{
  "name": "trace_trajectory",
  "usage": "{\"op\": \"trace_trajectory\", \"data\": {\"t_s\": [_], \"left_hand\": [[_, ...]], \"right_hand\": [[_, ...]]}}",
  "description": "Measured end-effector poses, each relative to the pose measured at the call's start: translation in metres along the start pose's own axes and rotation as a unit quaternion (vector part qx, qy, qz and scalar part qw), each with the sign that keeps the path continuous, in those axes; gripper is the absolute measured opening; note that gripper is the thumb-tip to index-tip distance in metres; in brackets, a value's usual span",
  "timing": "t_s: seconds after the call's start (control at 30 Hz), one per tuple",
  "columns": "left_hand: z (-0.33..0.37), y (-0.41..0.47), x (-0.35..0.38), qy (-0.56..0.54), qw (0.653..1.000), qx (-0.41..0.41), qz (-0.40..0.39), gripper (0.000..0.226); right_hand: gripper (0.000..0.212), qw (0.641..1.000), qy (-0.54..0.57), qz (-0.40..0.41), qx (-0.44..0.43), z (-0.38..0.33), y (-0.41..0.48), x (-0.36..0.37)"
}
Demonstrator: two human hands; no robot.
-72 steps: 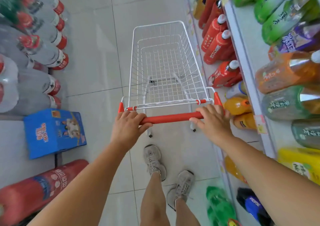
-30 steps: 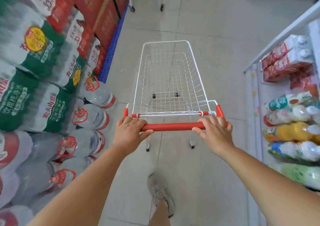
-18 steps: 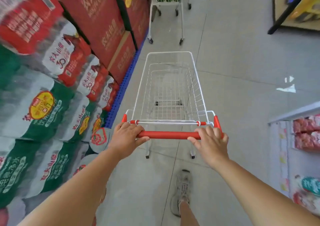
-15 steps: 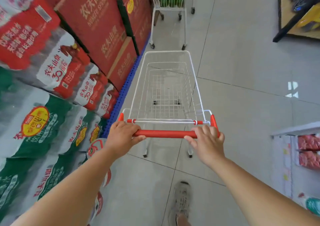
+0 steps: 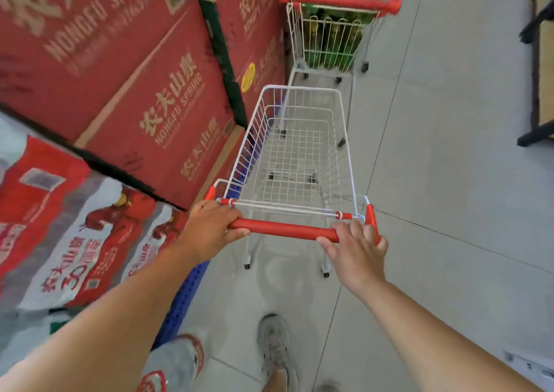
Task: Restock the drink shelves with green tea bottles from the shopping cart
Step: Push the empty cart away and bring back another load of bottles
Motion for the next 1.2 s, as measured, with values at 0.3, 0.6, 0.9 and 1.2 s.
{"op": "trace_trajectory", "data": {"t_s": [0.3,0.6,0.9,1.2], "left_hand": [[-0.076,0.103,-0.016,-0.017,0.999,-0.022,-0.037,0.069],[-0.131,0.153,-0.027,-0.056,0.988,-0.103,-0.104,0.086],[-0.145,0.195,-0.043,-0.095,0.975,-0.127,-0.158,0.054],[-0.104,0.252,-0.069,-0.16,0.964,-0.203,-0.07,0.046]], "right_hand": [[0.054,0.999,0.023,0.012,-0.027,-0.047,0.117,-0.036],[0.039,0.998,0.04,0.045,0.011,-0.087,0.165,-0.038],[0.04,0.994,0.077,-0.068,0.029,-0.096,0.201,-0.058],[0.027,0.952,0.305,0.022,-0.007,-0.045,0.266,-0.134]]}}
Point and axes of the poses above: each hand's wrist, its own y-axis towards the middle knuckle, its own x-axis out of the palm, z = x × y, the point moved 5 cm from there along y, towards the middle knuckle, and after that the axes turned 6 degrees about x, right-handed, at the moved point
